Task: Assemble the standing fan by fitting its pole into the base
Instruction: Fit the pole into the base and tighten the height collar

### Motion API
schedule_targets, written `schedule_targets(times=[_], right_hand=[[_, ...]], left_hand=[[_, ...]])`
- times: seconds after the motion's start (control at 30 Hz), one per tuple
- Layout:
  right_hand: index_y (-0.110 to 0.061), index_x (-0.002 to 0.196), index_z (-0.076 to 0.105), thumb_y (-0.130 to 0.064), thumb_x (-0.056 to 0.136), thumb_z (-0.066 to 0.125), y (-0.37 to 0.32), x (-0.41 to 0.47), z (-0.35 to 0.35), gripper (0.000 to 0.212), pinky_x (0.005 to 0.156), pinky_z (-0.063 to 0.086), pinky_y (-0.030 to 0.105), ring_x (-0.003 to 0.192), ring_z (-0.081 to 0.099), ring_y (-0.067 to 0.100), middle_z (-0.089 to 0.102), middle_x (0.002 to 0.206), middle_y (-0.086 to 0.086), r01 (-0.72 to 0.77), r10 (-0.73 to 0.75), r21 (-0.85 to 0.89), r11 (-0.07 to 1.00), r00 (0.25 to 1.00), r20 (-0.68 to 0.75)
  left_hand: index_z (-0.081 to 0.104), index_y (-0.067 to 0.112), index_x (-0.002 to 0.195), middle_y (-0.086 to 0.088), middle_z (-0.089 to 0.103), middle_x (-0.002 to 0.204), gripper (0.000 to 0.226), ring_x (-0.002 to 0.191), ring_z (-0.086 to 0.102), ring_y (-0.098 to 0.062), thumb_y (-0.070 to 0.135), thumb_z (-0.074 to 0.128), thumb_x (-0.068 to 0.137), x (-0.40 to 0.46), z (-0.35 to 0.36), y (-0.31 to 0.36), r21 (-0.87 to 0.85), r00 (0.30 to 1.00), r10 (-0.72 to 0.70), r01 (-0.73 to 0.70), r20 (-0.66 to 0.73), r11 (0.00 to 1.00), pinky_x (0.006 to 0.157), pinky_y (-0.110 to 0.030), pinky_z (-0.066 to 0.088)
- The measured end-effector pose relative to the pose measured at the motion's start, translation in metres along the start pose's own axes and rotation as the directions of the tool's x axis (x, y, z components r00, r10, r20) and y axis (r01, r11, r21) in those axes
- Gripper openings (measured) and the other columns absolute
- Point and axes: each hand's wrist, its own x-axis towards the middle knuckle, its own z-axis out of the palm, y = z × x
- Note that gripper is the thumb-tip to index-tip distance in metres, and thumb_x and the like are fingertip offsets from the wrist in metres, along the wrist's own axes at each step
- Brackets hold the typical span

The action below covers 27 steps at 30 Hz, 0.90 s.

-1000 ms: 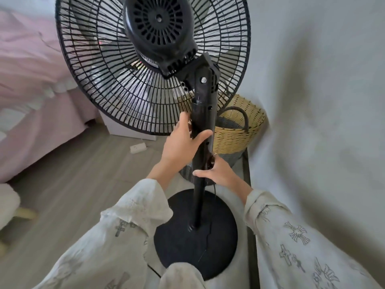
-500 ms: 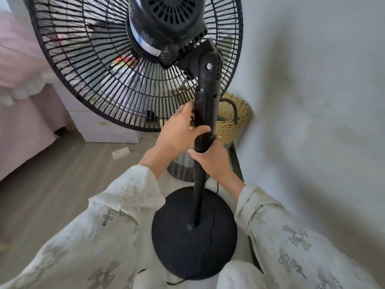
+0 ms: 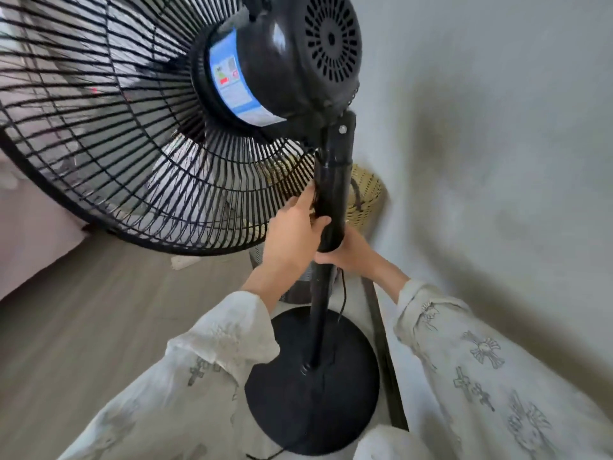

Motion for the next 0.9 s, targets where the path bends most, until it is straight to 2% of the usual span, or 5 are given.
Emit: schedule_targets(times=[0.3, 0.5, 0.7, 0.8, 0.9], right_hand=[[-0.012, 0.101, 0.061, -0.019, 0.071, 0.074, -0.01, -0.002, -0.004, 0.034, 0.098, 0.045, 0.048, 0.099, 0.062, 0.021, 0.069, 0.098, 0.007, -0.022, 0.025, -0.025, 0.999, 0.99, 0.142], [-0.016, 0.122, 0.049, -0.035, 0.075, 0.074, -0.033, 0.001, -0.02, 0.056, 0.099, 0.044, 0.034, 0.109, 0.057, 0.014, 0.062, 0.117, 0.0, -0.003, 0.003, 0.001, 1.0, 0.995, 0.103], [-0.026, 0.121, 0.049, -0.052, 0.071, 0.072, -0.074, 0.007, -0.043, 0.061, 0.072, 0.04, 0.007, 0.094, 0.055, -0.003, 0.059, 0.105, -0.017, 0.105, -0.091, 0.121, 0.987, 0.989, -0.118], [-0.027, 0.119, 0.047, -0.053, 0.072, 0.069, -0.08, 0.015, -0.033, 0.058, 0.073, 0.041, 0.007, 0.097, 0.055, -0.004, 0.06, 0.106, -0.015, 0.141, -0.11, 0.192, 0.971, 0.98, -0.166], [-0.02, 0.119, 0.046, -0.042, 0.08, 0.065, -0.08, 0.027, -0.015, 0.049, 0.073, 0.042, 0.011, 0.094, 0.06, 0.007, 0.061, 0.101, -0.005, 0.125, -0.06, 0.239, 0.963, 0.963, -0.264]], left_hand=[[0.037, 0.025, 0.139, -0.003, 0.063, 0.122, 0.052, 0.109, 0.061, -0.017, 0.013, 0.052, 0.09, -0.006, -0.018, 0.006, -0.115, 0.988, -0.1, 0.113, 0.119, 0.987, 0.09, -0.026, 0.046], [0.061, 0.009, 0.101, -0.008, 0.065, 0.099, 0.016, 0.082, 0.058, -0.006, 0.005, 0.051, 0.09, -0.01, -0.059, 0.022, -0.144, 0.926, 0.067, -0.129, -0.371, 0.981, 0.072, 0.001, 0.039], [0.042, 0.016, 0.103, -0.003, 0.042, 0.104, 0.027, 0.101, 0.046, -0.021, 0.038, 0.043, 0.088, 0.007, -0.099, 0.054, -0.267, 0.736, -0.042, -0.191, -0.676, 0.945, 0.093, -0.039, 0.042], [0.047, 0.015, 0.117, -0.004, 0.047, 0.12, 0.048, 0.119, 0.041, -0.022, 0.05, 0.033, 0.087, 0.034, -0.118, 0.068, -0.305, 0.785, -0.074, -0.15, -0.615, 0.941, 0.106, -0.048, 0.032], [0.061, 0.02, 0.103, -0.005, 0.064, 0.11, 0.045, 0.111, 0.055, -0.023, 0.045, 0.026, 0.09, 0.059, -0.124, 0.083, -0.337, 0.83, -0.053, -0.167, -0.555, 0.926, 0.106, -0.055, 0.032]])
